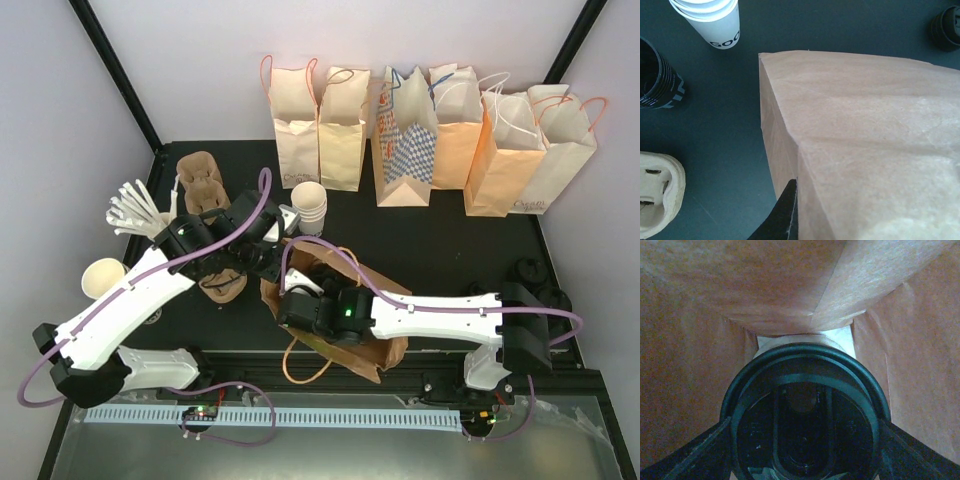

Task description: Pack the takeout coffee

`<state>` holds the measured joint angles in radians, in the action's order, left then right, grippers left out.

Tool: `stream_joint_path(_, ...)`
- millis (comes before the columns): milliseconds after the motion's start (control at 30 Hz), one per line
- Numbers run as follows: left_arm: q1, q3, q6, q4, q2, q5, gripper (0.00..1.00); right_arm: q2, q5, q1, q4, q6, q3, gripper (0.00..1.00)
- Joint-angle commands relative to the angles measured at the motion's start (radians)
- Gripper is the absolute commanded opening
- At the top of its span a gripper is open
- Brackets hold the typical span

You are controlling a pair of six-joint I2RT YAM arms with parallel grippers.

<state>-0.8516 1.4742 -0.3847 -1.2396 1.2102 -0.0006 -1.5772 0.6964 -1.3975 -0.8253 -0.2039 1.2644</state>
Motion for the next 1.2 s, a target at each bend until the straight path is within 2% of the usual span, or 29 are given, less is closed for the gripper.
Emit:
stream_joint_path(0, -0.006, -0.007, 0.0, 0.028, -0.039, 0.026, 0.02, -0.028, 0.058, -0.005, 0.032, 0.012, 0.021, 0.41)
stream_joint_path(133, -0.006, -0.013, -0.009, 0.023, -0.05, 0.026, 0.02, -0.044, 0.086, -0.002, 0.018, 0.007, 0.018, 0.41)
stream_joint_path(333, -0.007, -0.02, -0.013, 0.023, -0.057, 0.03, 0.02, -0.022, 0.035, 0.016, 0.052, 0.02, -0.015, 0.41)
stream_joint_path(667, -0.006, -0.02, -0.022, 0.031, -0.055, 0.035, 0.02, -0.059, 0.053, 0.02, -0.075, -0.042, 0.022, 0.39)
stream_joint_path(1167, -0.006, -0.002, -0.031, 0.044, -0.045, 0.053, 0.02, -0.094, -0.089, 0.121, -0.119, -0.073, 0.017, 0.39)
